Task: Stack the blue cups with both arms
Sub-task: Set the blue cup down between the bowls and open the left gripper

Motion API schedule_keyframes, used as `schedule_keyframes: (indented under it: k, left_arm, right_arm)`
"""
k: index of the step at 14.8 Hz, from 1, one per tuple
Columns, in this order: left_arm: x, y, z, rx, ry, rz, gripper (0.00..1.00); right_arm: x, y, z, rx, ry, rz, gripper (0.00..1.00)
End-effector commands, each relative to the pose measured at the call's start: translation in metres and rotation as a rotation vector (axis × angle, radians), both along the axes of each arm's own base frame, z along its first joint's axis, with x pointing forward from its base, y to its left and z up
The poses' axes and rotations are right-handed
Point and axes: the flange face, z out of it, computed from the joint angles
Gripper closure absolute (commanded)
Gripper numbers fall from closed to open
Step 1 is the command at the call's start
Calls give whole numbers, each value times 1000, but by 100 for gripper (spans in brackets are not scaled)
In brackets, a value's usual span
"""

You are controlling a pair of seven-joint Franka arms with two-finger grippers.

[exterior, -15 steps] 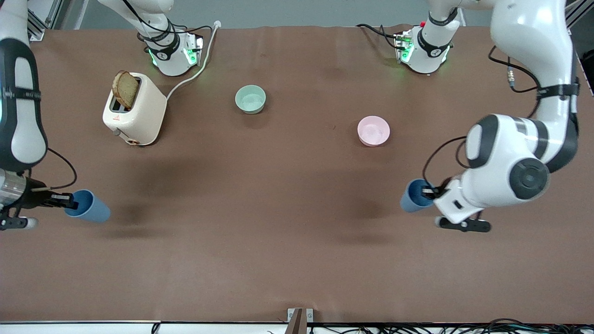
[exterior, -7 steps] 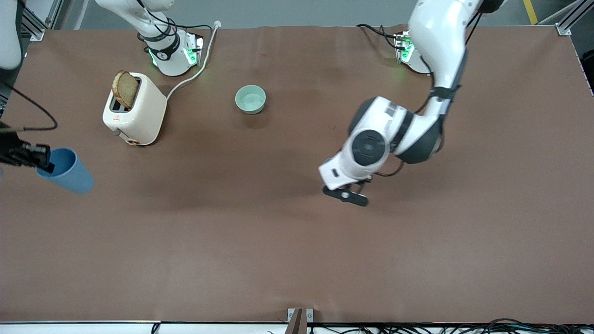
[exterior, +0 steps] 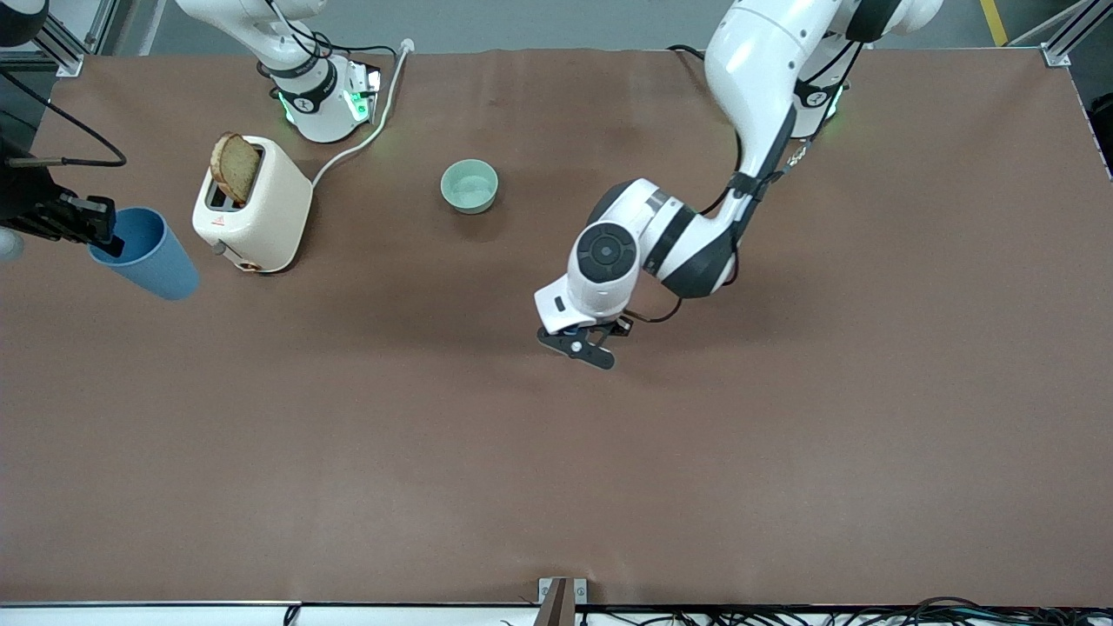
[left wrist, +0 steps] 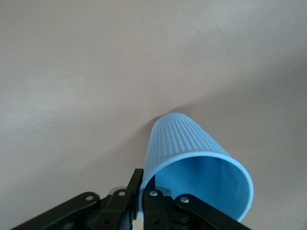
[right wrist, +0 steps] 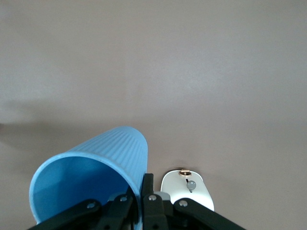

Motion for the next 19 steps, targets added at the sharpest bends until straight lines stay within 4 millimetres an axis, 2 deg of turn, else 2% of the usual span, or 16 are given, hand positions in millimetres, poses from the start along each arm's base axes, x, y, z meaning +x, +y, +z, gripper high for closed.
schedule_keyframes:
  k: [1,2,4,6,7,8,9,10,12,15,17,19]
  left_arm:
    - [-6,-14,1,-9,-4,-22,99]
    - [-18,-25,-5,-12,9,-45,99]
    - [-22,-29,-7,-14,14,-62,98]
    - [-26,-33,-7,-20,20,-69,89]
    - [-27,-33,-8,-19,21,-69,75]
    - [-25,-31,-8,-18,20,-68,42]
    - [-26,-32,-7,-17,19,-72,29]
    - [-26,-33,-4,-23,16,-68,0]
    - [-26,-33,11,-30,10,-66,0]
    - [-15,-14,75,-44,1,-46,0]
    - [-1,18,134,-56,-12,-6,0]
    - [28,68,179,-72,-44,71,0]
  right_arm:
    - [-3,1,21,-9,-29,-13,99]
    - [-3,1,24,-9,-25,-13,99]
    - [-5,2,26,-7,-3,-11,100]
    - [-11,3,21,-10,50,-7,100]
    - [-14,8,20,-18,73,0,100]
    - [-16,8,18,-18,98,1,100]
    - [-18,9,16,-16,117,-3,99]
    - [-18,9,16,-16,118,-3,99]
    - [-17,8,13,-13,120,-2,98]
    - [-15,7,10,-4,121,-1,98]
    - [-15,8,10,-4,118,1,98]
    - [-15,9,9,-4,121,-5,99]
